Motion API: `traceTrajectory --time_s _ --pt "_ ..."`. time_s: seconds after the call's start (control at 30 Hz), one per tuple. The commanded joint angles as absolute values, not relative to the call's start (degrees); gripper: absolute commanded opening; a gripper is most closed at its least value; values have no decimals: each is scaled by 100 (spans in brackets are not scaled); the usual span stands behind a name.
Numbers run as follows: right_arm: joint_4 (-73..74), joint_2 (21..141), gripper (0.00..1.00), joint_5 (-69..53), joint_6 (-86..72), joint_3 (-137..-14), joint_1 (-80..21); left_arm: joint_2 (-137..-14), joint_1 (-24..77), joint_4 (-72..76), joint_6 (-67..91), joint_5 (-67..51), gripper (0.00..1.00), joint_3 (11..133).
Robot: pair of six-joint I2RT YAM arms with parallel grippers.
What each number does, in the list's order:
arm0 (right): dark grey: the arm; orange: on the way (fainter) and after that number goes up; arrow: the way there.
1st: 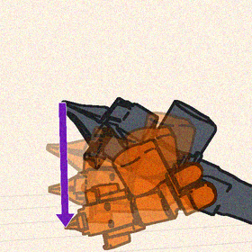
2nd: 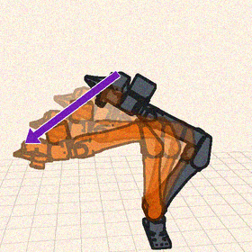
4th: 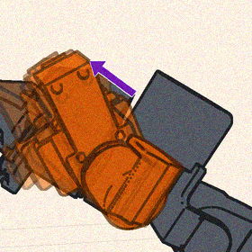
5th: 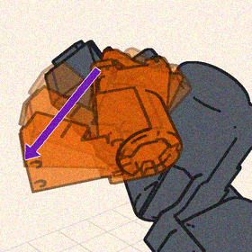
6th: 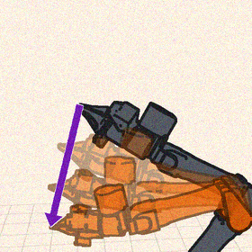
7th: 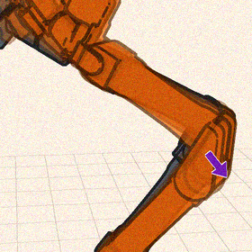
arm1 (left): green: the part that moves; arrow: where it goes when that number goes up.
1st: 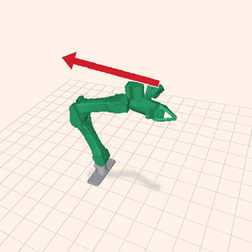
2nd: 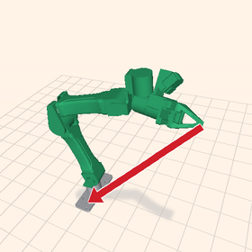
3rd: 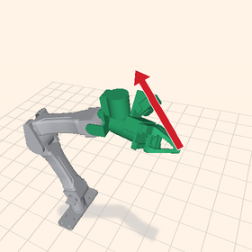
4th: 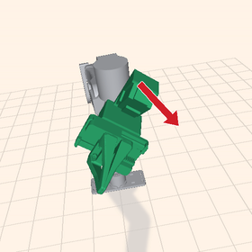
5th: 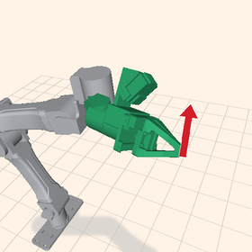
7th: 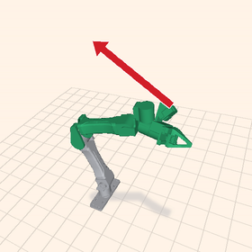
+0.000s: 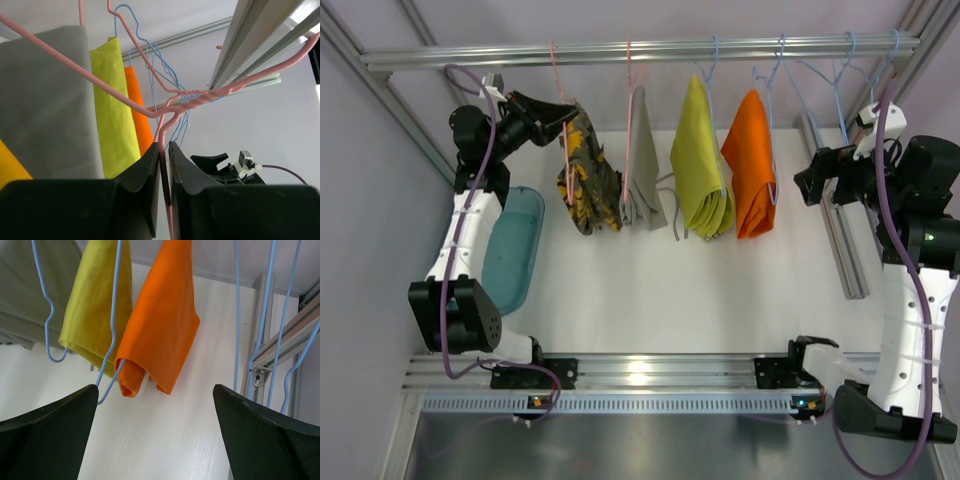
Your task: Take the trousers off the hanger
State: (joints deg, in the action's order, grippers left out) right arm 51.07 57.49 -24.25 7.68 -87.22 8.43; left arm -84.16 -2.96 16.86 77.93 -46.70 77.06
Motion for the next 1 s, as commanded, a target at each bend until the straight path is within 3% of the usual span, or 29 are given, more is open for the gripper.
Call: traceTrajectory --time_s 0.0,0.13,0.6,0.97 --pt "5106 5739 99 -2566 730 -8965 879 -8376 -281 2556 8199 -4685 15 7699" --pt "5124 5765 99 -2645 747 -9009 879 -8359 -281 2855 8621 -4623 0 7734" --pt "5106 5871 100 -2979 712 -9281 879 -7972 -255 3699 8719 -4175 0 8236" --pt "4852 6205 99 -4130 203 -9615 870 -7463 -193 3700 8157 -4202 0 7814"
